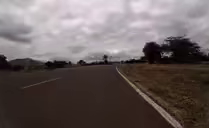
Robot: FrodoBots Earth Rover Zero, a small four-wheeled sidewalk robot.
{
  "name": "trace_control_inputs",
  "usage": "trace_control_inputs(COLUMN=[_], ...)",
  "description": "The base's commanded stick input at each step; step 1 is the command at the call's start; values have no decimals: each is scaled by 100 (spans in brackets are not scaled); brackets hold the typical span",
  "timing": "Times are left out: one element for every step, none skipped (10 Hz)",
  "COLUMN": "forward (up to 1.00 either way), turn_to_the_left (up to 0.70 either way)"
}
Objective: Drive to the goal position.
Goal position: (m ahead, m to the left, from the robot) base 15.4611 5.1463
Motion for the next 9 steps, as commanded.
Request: trace_control_inputs(forward=[50, 50, 50, 50, 50, 50, 50, 50, 50], turn_to_the_left=[0, 0, 0, 0, 0, 0, 0, 0, 0])
